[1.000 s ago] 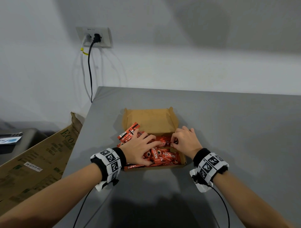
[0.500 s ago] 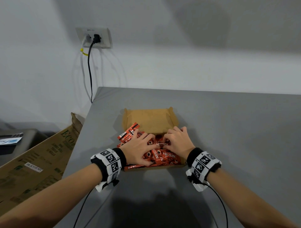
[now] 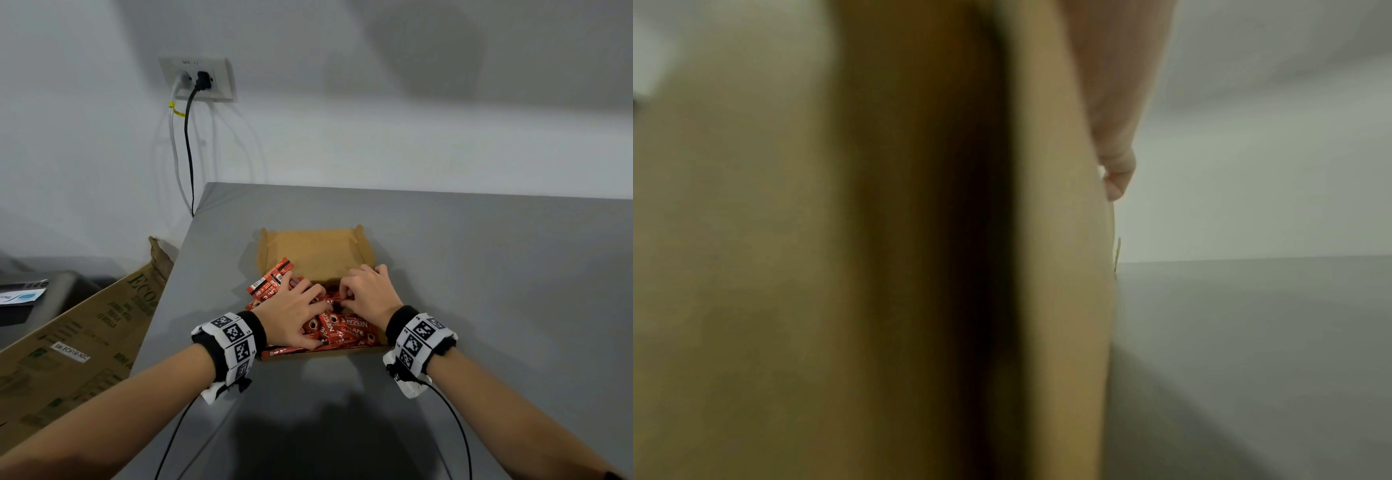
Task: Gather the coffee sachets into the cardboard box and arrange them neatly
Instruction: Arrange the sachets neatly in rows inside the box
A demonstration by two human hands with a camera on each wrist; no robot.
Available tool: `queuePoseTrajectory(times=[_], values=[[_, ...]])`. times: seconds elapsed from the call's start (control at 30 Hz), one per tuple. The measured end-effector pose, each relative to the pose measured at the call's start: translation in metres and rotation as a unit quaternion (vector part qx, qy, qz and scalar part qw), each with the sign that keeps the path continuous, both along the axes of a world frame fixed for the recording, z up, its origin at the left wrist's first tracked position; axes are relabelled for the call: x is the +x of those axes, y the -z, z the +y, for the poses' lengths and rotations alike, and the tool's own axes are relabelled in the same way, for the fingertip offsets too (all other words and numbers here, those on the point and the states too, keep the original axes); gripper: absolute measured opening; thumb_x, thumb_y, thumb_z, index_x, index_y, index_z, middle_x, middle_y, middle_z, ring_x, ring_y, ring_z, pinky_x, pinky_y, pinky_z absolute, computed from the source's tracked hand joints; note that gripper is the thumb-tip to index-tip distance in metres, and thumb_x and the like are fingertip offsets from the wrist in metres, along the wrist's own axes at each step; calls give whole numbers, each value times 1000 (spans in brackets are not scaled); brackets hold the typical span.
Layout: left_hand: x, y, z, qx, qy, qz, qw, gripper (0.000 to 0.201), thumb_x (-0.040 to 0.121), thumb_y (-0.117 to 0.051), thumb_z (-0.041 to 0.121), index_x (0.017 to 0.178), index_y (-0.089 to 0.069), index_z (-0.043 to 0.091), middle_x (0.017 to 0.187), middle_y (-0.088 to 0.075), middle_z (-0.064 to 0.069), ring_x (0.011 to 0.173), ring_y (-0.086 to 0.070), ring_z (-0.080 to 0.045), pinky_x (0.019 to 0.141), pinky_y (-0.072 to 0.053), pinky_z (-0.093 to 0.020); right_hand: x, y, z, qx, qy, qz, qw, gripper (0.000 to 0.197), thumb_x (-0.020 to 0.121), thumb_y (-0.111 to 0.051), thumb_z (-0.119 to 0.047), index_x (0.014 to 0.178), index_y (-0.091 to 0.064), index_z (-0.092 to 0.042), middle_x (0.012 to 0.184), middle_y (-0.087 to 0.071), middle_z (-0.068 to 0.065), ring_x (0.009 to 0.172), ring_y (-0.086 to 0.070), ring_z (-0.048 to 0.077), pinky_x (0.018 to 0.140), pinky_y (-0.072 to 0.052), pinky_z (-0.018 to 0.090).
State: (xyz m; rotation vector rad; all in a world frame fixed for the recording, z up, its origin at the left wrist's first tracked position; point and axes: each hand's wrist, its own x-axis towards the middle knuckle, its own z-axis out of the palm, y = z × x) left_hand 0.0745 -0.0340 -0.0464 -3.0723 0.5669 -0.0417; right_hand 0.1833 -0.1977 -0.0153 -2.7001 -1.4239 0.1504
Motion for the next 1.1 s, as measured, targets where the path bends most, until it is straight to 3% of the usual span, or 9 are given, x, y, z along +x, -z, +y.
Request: queuePoseTrajectory(times=[0.17, 0.37, 0.5, 0.6, 0.77, 0.87, 0.93, 1.0, 1.1], values=[[1, 1, 0, -3, -2, -2, 1000, 74, 70, -38, 72, 121, -55, 22, 117, -55, -1, 102, -52, -20, 99, -30, -60, 0, -1, -2, 7, -9, 11, 1000, 9, 85, -61, -30, 88, -59, -22, 94, -58, -9, 97, -48, 16, 81, -25, 35], [1, 4, 1, 2, -1, -21, 1000, 75, 68, -39, 73, 119, -58, 21, 114, -57, 1, 99, -54, -19, 97, -33, -60, 8, -21, -20, 70, -30, 129, 989, 13, 83, -65, -35, 87, -66, -22, 87, -59, -10, 85, -48, 7, 82, -43, 28], [1, 5, 1, -4, 0, -26, 1000, 74, 68, -39, 73, 118, -58, 22, 113, -57, 1, 99, -54, -18, 97, -34, -59, 5, -18, -30, -52, -60, 128, 989, 20, 80, -69, -35, 94, -70, -20, 100, -60, -6, 97, -49, 10, 88, -43, 29], [1, 5, 1, -5, 3, -31, 999, 73, 67, -40, 73, 116, -59, 22, 111, -57, 1, 98, -54, -18, 95, -36, -59, 4, -14, -35, -20, -33, 164, 986, 9, 81, -69, -28, 84, -68, -19, 90, -56, -8, 88, -45, 6, 81, -41, 25], [2, 5, 1, -6, 4, -27, 1000, 73, 68, -41, 73, 118, -58, 22, 112, -57, 1, 100, -54, -18, 98, -34, -59, -1, -7, -30, -36, -39, 157, 986, 33, 81, -69, -35, 111, -61, -23, 106, -63, -7, 101, -51, 10, 91, -41, 30], [1, 5, 2, -1, 1, -18, 1000, 75, 69, -41, 73, 121, -56, 21, 115, -55, 0, 102, -52, -18, 99, -32, -60, 1, -5, -29, -42, -14, 145, 988, 32, 80, -69, -36, 110, -63, -26, 101, -61, -8, 100, -47, 10, 92, -33, 34], [2, 4, 2, -1, -2, -8, 1000, 76, 70, -41, 72, 123, -55, 20, 118, -54, -1, 105, -50, -19, 101, -29, -60, 5, -9, -31, -27, -12, 152, 988, 27, 79, -71, -34, 103, -67, -22, 96, -60, -8, 92, -49, 8, 87, -36, 25], [2, 3, 1, -2, -4, -3, 1000, 75, 71, -42, 71, 122, -55, 18, 119, -53, -2, 106, -50, -21, 103, -25, -60, 8, -15, -34, 13, 4, 184, 983, 22, 78, -73, -26, 96, -69, -15, 82, -57, -11, 74, -50, 4, 70, -37, 10], [1, 3, 1, -4, -6, -5, 1000, 76, 70, -38, 72, 122, -55, 19, 119, -54, -2, 106, -50, -21, 102, -26, -60, 13, -25, -36, 116, 55, 227, 965, 20, 78, -73, -20, 95, -66, -11, 72, -56, -13, 62, -51, -3, 57, -41, 9]])
